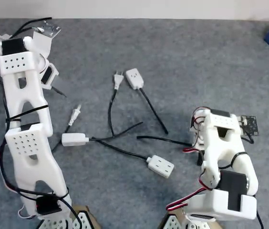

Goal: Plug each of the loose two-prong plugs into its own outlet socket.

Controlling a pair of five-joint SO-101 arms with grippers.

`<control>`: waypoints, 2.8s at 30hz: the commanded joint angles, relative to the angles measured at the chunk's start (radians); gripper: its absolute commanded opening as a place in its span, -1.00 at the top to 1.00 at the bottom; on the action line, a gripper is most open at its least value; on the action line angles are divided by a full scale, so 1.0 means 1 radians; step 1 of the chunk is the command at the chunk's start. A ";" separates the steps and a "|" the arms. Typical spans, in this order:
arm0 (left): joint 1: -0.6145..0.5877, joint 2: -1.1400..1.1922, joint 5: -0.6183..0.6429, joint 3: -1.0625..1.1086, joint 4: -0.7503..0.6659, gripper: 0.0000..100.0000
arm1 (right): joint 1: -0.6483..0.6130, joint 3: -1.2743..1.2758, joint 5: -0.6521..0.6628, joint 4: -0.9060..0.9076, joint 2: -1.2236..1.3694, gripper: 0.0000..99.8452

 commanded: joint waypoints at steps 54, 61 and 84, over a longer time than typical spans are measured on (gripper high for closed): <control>-0.042 -0.005 -0.011 0.001 0.014 0.30 | -0.015 -0.125 0.020 0.193 0.019 0.64; -0.042 -0.005 -0.011 0.001 0.014 0.30 | -0.007 -0.125 0.020 0.191 0.022 0.64; -0.102 -0.005 -0.064 -0.001 0.014 0.30 | 0.081 -0.124 0.172 0.088 0.019 0.98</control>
